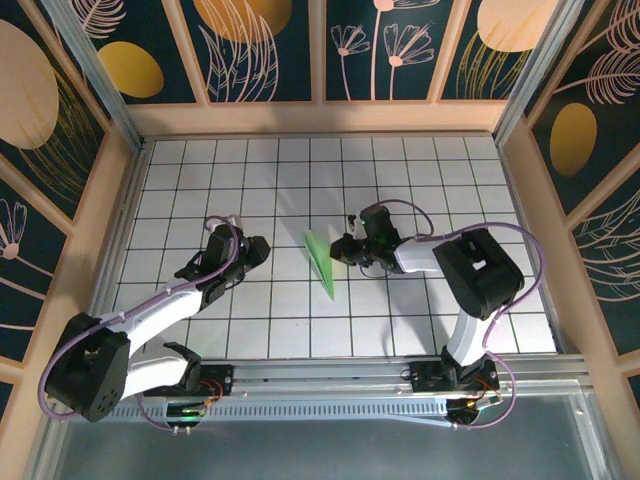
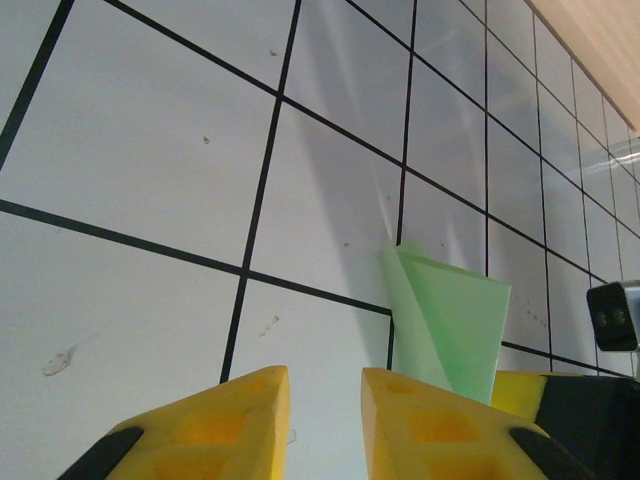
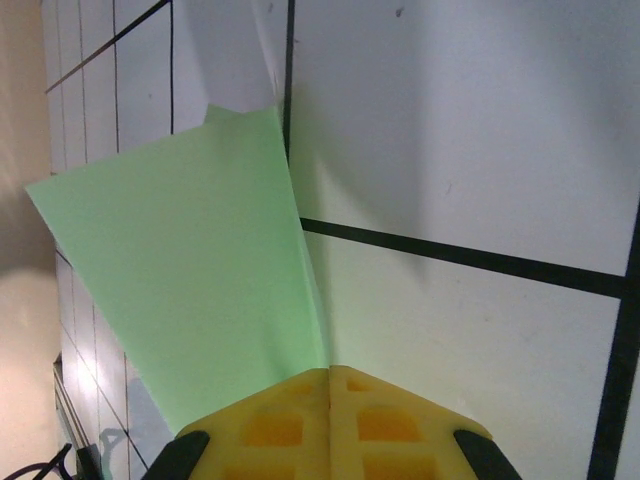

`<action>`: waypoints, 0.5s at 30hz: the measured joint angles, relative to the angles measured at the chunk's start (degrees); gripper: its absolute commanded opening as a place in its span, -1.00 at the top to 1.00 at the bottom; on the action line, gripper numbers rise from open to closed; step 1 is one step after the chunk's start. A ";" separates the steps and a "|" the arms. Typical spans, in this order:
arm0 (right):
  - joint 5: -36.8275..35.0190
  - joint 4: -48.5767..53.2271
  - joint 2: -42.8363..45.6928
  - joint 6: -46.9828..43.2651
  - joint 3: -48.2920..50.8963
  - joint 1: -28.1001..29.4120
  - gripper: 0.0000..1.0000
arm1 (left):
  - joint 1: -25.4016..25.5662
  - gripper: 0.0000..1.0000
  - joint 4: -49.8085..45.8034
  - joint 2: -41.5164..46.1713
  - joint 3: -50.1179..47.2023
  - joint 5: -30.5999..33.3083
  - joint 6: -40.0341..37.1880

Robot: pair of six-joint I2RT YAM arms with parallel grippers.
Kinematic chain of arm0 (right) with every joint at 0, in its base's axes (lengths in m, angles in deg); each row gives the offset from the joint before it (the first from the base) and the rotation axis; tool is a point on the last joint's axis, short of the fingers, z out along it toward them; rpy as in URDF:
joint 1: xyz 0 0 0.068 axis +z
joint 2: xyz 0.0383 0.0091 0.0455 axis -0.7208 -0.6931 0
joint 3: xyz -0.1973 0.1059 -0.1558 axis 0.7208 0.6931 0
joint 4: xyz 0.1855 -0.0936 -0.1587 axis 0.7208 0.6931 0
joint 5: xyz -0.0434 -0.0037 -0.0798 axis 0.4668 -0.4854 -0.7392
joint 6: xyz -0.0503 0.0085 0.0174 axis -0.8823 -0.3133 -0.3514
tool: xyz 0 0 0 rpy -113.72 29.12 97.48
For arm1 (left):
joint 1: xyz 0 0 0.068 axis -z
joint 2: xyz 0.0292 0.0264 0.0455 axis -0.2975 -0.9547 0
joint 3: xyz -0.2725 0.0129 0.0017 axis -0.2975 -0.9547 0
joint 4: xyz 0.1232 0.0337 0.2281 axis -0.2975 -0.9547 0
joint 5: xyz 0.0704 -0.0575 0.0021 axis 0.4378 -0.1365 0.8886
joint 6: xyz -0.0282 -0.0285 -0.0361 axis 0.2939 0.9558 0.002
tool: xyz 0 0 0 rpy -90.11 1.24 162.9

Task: Fold a paper plane with a square sheet of paper (fold left side to right side)
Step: Place the paper plane at the center of the table.

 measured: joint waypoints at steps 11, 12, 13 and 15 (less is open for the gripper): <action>0.17 -0.09 0.09 -1.44 0.11 0.11 0.82 | 0.00 0.38 0.04 -1.09 0.00 -0.52 0.20; 0.17 -0.07 0.09 -1.44 0.11 0.13 0.80 | 0.00 0.36 0.04 -1.14 0.00 -0.63 0.20; 0.17 -0.07 0.09 -1.44 0.11 0.15 0.77 | 0.02 0.35 0.04 -1.20 0.00 -0.79 0.22; 0.15 -0.04 0.09 -1.44 0.11 0.15 0.73 | 0.00 0.32 0.04 -1.25 0.02 -0.94 0.24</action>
